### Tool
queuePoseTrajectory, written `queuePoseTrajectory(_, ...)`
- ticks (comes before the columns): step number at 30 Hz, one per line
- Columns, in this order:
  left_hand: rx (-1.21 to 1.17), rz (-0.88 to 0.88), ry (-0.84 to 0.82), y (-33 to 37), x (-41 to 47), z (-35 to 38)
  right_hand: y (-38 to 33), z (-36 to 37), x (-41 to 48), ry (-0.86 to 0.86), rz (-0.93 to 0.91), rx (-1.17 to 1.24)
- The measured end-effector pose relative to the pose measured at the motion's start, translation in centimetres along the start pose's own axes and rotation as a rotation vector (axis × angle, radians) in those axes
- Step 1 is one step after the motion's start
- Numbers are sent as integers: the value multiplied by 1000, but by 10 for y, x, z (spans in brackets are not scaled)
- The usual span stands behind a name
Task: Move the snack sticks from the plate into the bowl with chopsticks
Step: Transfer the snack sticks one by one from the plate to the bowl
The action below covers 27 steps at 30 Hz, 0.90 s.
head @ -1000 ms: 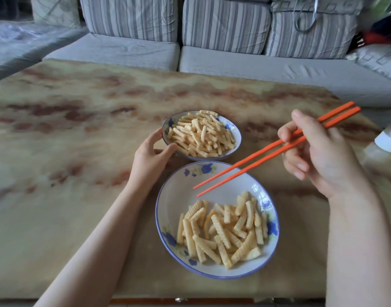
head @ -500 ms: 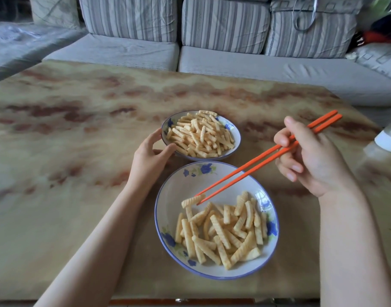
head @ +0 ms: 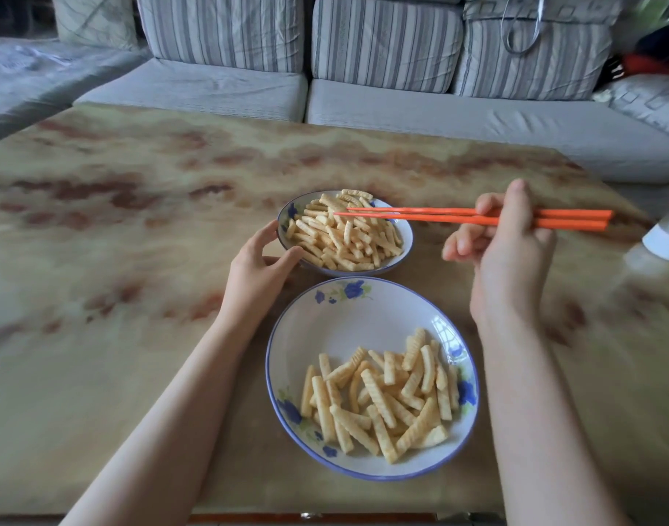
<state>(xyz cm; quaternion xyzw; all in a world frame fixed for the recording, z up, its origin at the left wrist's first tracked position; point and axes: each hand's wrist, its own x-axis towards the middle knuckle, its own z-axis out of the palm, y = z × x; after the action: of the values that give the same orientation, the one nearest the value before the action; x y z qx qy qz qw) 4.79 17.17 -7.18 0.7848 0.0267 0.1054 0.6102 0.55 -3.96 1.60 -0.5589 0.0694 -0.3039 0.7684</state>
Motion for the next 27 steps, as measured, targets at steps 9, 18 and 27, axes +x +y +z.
queuePoseTrajectory(9,-15,-5,-2,2,-1,0,28,23,-9,-211,-101,-187)
queuePoseTrajectory(18,3,28,-3,1,-1,-1,2,4,-2,-217,-96,-132)
queuePoseTrajectory(27,7,-10,4,-1,1,-1,-27,-38,10,-519,120,-261)
